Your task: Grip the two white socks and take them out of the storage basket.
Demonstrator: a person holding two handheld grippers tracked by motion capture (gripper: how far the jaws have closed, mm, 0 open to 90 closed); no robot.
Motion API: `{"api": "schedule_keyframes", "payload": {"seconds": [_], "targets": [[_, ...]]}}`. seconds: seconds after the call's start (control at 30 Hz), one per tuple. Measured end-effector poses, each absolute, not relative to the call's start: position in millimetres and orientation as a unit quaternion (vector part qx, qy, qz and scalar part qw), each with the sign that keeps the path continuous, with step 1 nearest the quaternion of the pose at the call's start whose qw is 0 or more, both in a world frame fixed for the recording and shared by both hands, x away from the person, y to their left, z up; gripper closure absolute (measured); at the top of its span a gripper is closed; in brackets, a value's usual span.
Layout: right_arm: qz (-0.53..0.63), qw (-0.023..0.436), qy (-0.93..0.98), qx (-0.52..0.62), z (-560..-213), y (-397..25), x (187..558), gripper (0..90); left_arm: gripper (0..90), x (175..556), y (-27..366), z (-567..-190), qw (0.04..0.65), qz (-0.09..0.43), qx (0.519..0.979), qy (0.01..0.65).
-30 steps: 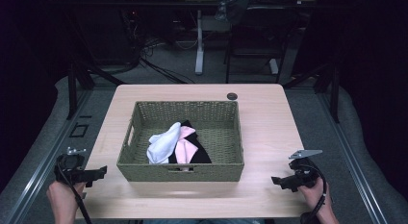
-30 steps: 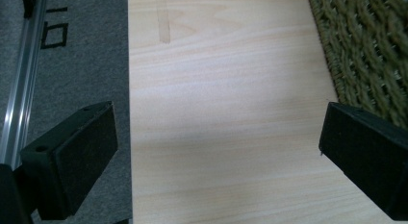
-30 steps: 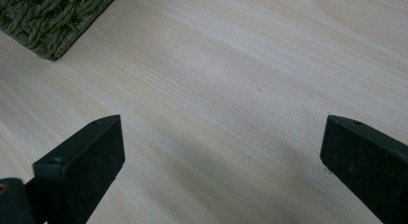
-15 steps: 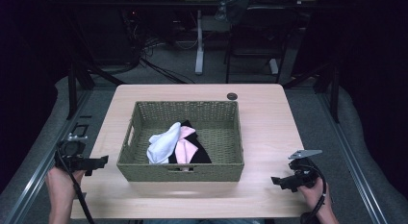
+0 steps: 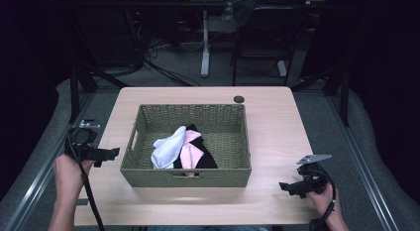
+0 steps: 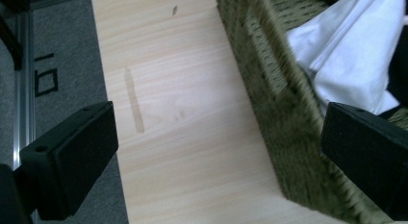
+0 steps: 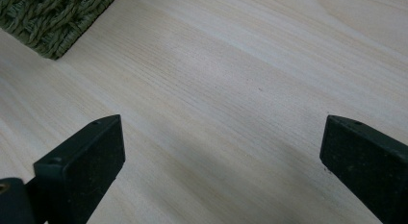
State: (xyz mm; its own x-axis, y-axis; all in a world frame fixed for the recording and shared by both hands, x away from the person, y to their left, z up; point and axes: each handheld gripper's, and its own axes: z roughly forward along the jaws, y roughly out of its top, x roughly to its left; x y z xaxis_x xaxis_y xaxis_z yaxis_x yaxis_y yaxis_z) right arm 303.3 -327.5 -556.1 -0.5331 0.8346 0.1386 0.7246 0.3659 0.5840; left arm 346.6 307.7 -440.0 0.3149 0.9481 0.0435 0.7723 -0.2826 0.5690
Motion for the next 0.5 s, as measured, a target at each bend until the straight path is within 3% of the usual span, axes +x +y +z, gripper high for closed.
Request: {"api": "schedule_keyframes", "payload": {"seconds": [0.5], "targets": [[0.304, 0.089, 0.821, 0.474, -556.3, -327.6, 303.6, 1.4, 0.2, 377.4, 268.1, -421.6, 0.231, 0.172, 0.81, 0.51]]}}
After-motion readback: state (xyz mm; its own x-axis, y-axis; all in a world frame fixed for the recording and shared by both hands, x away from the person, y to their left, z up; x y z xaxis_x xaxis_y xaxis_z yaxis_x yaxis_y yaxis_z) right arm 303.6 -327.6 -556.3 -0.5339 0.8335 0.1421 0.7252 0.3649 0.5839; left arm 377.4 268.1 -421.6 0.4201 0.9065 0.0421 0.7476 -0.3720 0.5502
